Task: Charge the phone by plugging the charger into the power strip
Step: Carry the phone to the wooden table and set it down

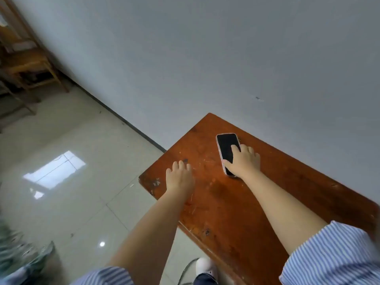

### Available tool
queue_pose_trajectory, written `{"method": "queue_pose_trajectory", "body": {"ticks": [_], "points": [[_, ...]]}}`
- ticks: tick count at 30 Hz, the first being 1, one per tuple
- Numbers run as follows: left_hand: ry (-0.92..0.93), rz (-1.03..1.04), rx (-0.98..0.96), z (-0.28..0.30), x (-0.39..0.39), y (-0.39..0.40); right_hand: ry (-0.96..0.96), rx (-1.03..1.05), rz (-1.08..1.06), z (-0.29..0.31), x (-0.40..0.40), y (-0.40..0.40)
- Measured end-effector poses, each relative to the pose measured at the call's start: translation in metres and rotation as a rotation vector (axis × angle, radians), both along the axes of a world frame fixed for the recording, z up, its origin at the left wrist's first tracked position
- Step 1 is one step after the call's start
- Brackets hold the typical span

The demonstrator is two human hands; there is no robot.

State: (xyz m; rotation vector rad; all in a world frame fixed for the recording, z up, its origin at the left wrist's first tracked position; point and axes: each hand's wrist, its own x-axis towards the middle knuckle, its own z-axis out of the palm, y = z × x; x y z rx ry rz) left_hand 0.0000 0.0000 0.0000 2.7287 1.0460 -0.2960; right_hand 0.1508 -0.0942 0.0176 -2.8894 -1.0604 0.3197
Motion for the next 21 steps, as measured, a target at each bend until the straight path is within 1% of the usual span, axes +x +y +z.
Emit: {"method": "queue_pose_trajectory", "body": {"ticks": [1, 6, 8, 10, 12, 14, 16, 19, 21], "points": [[0.040, 0.025, -0.028, -0.008, -0.002, 0.002, 0.024, -0.042, -0.022, -0.007, 0.003, 0.002], [0.068, 0.036, -0.073, -0.053, -0.017, 0.019, 0.104, -0.091, -0.093, -0.044, 0.026, 0.018], [0.037, 0.044, -0.066, -0.063, -0.021, 0.022, 0.126, -0.065, -0.139, -0.055, 0.031, 0.022], [0.013, 0.050, -0.063, -0.069, -0.024, 0.022, 0.101, -0.018, -0.162, -0.063, 0.028, 0.024], [0.001, 0.054, -0.067, -0.068, -0.024, 0.022, 0.061, 0.050, -0.179, -0.065, 0.027, 0.025], [0.001, 0.048, -0.093, -0.066, -0.024, 0.023, 0.067, 0.111, -0.200, -0.064, 0.028, 0.025], [-0.032, 0.061, -0.127, -0.060, -0.026, 0.026, 0.064, 0.149, -0.151, -0.062, 0.028, 0.025], [-0.106, 0.132, -0.165, -0.052, -0.031, 0.043, 0.055, 0.170, -0.002, -0.059, 0.016, 0.034], [-0.140, 0.179, -0.153, -0.044, -0.040, 0.069, 0.083, 0.192, 0.084, -0.054, 0.000, 0.060]]}}
